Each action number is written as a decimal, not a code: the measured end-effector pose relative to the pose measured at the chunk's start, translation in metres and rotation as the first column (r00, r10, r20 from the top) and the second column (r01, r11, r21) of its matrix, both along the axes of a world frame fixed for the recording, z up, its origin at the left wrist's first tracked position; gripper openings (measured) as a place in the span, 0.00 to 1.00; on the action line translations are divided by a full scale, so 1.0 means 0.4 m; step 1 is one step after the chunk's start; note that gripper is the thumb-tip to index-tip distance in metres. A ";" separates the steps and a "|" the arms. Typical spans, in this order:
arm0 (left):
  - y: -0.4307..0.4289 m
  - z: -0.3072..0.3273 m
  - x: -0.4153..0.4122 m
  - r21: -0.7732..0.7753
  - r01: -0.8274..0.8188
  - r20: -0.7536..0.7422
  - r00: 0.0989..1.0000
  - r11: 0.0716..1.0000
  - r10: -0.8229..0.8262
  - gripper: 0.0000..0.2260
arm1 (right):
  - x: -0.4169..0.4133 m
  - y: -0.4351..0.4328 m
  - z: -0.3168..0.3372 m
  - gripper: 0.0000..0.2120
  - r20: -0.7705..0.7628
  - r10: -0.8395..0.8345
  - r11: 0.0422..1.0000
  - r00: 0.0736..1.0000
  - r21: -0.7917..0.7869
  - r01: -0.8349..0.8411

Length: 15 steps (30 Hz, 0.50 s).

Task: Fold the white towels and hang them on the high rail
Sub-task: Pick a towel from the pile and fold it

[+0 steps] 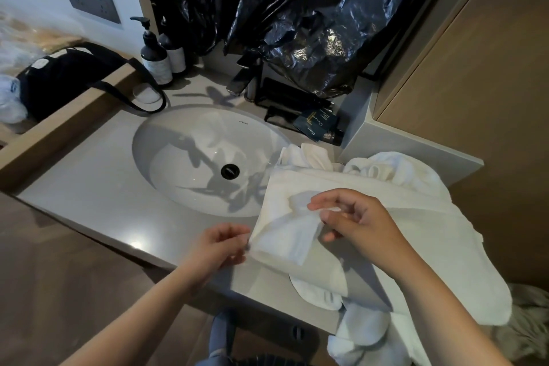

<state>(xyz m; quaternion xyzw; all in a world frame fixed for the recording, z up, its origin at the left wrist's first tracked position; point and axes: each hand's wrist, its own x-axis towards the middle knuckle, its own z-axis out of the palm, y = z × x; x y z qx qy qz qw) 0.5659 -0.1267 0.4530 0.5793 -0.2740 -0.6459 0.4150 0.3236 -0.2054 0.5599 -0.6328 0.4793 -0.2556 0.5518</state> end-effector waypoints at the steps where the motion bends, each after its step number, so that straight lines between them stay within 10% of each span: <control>1: 0.008 0.000 0.002 -0.089 0.096 0.129 0.988 0.991 -0.085 0.09 | 0.005 -0.005 -0.002 0.10 0.069 -0.021 0.999 0.997 0.049 0.018; 5: 0.013 -0.009 -0.015 -0.167 0.243 0.497 0.858 0.955 -0.132 0.10 | 0.031 -0.032 -0.018 0.13 0.137 -0.036 0.997 0.990 0.080 0.025; 10: -0.033 -0.004 -0.041 -0.105 0.088 0.473 0.881 0.990 -0.028 0.10 | 0.040 -0.058 -0.056 0.18 -0.228 -0.068 0.976 0.971 -0.219 0.017; 15: -0.077 -0.016 -0.042 -0.073 0.069 0.399 0.916 0.995 -0.034 0.12 | 0.020 -0.081 -0.087 0.19 -0.626 -0.182 0.897 0.759 -0.421 -0.132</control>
